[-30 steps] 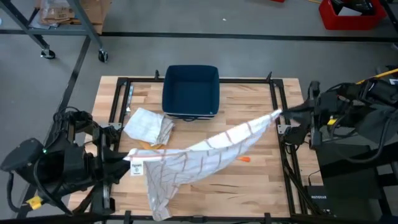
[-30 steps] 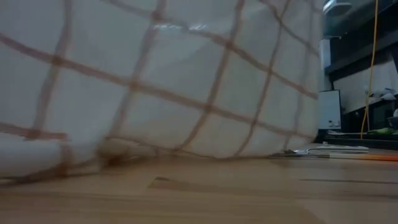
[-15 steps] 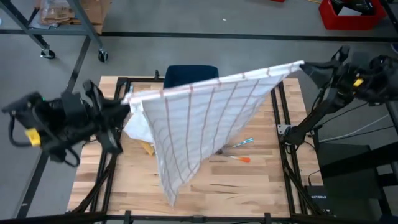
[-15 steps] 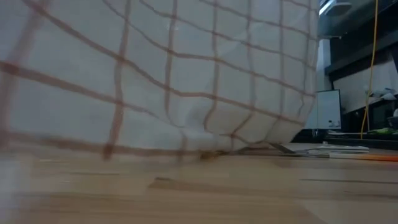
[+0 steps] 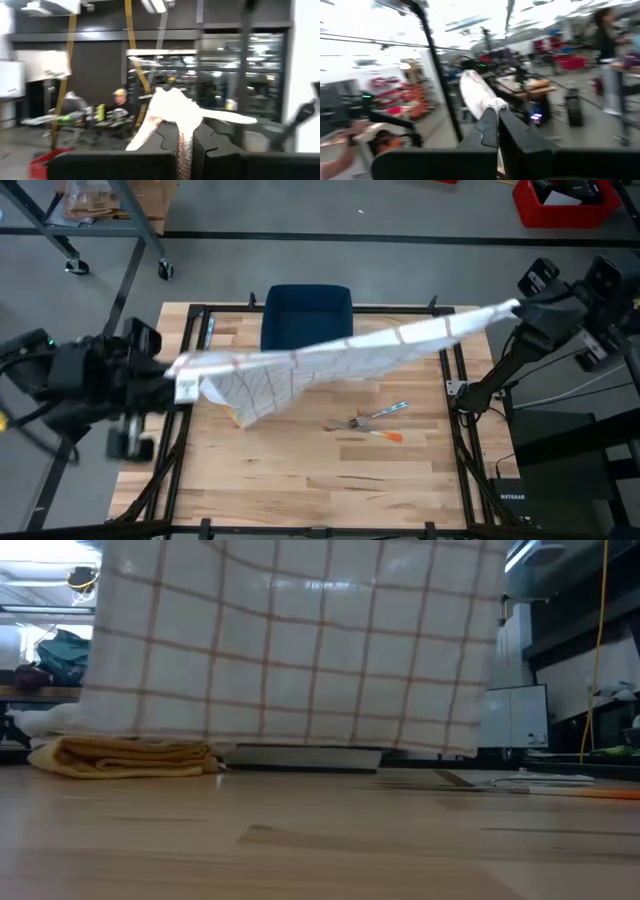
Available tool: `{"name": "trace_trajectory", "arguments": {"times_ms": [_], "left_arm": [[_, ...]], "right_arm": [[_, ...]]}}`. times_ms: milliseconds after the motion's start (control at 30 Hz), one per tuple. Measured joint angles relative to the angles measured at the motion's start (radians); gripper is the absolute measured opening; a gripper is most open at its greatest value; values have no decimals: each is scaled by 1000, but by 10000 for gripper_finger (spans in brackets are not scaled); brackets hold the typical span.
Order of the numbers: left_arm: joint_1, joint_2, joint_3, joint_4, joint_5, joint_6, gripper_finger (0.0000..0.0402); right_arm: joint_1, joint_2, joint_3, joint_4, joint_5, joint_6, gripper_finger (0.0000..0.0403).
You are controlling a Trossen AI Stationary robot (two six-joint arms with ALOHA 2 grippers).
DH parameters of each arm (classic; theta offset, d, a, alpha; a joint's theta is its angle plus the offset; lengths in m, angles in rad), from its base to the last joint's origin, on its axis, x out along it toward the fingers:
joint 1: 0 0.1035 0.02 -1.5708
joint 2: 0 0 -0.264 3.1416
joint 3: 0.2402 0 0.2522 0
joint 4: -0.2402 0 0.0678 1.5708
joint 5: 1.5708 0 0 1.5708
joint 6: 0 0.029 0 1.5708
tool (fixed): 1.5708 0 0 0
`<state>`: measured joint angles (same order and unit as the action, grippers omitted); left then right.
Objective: Fold towel
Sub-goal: Fold the white patterned towel
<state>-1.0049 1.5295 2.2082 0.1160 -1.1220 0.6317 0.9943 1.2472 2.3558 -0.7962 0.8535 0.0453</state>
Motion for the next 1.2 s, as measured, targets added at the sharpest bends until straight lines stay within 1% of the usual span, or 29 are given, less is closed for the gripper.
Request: {"name": "trace_trajectory", "arguments": {"times_ms": [100,233,333,500,567,700,833,900,933,1067,1200], "left_arm": [[-52,6,0,-4,25,19,0],[-117,16,0,2,38,63,0],[-157,32,0,-1,69,85,0],[-206,61,0,6,141,84,0],[-223,73,0,27,155,92,0],[-255,85,0,79,156,161,0],[-278,84,0,107,153,209,0],[-286,84,0,113,131,242,0],[-287,84,0,112,104,256,0],[-287,84,0,105,-68,279,0],[-268,82,0,104,-180,310,0]], "right_arm": [[0,21,0,27,-59,-2,2],[0,67,0,51,-98,-1,2],[0,111,-1,80,-129,0,2],[0,181,-2,173,-222,0,2],[1,206,-1,216,-254,-3,2],[1,244,-2,288,-265,-40,2],[1,256,-1,334,-263,-77,2],[1,256,-1,332,-256,-78,2],[1,256,-1,322,-237,-78,2],[1,254,-1,249,-161,-78,2],[0,249,-1,154,-82,-78,2]]}}
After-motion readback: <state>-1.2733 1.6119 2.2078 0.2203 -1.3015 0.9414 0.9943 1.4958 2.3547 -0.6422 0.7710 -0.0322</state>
